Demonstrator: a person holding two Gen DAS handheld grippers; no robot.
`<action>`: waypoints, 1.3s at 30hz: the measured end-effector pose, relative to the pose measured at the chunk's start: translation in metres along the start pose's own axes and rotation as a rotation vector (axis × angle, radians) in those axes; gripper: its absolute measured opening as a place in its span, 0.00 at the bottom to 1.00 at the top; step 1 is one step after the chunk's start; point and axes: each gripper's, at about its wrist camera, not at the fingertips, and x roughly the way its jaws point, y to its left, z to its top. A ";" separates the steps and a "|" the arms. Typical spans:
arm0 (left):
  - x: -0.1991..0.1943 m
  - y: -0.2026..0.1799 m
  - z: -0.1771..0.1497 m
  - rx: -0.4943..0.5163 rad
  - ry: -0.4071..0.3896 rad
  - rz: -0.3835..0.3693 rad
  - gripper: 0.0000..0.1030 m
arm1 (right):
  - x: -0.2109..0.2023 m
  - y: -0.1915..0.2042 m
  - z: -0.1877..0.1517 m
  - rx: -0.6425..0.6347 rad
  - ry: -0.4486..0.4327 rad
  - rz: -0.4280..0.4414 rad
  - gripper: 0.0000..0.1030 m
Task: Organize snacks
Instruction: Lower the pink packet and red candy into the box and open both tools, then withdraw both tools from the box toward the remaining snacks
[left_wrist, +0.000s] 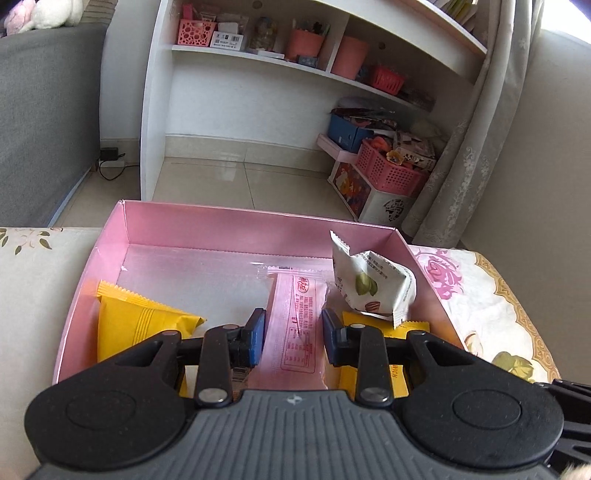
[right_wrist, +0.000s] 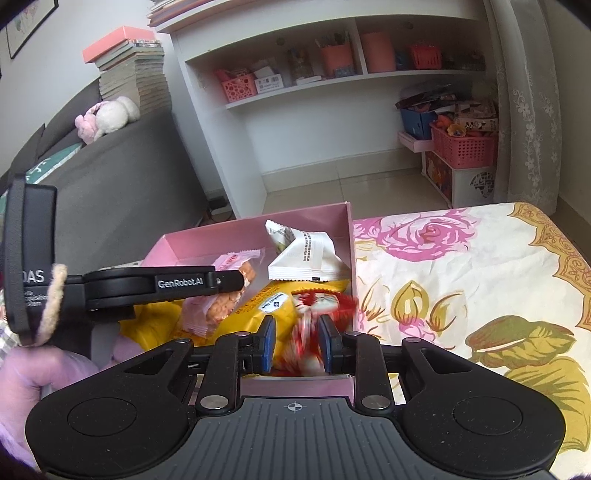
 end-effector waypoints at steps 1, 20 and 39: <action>0.001 0.000 0.000 0.001 0.000 -0.002 0.28 | -0.001 0.000 0.001 -0.003 -0.003 0.003 0.25; -0.064 0.004 -0.010 0.082 -0.008 0.019 0.81 | -0.022 -0.002 0.008 0.010 -0.036 0.005 0.74; -0.148 0.022 -0.059 0.102 0.072 0.177 1.00 | -0.064 0.016 -0.014 -0.058 -0.015 0.024 0.94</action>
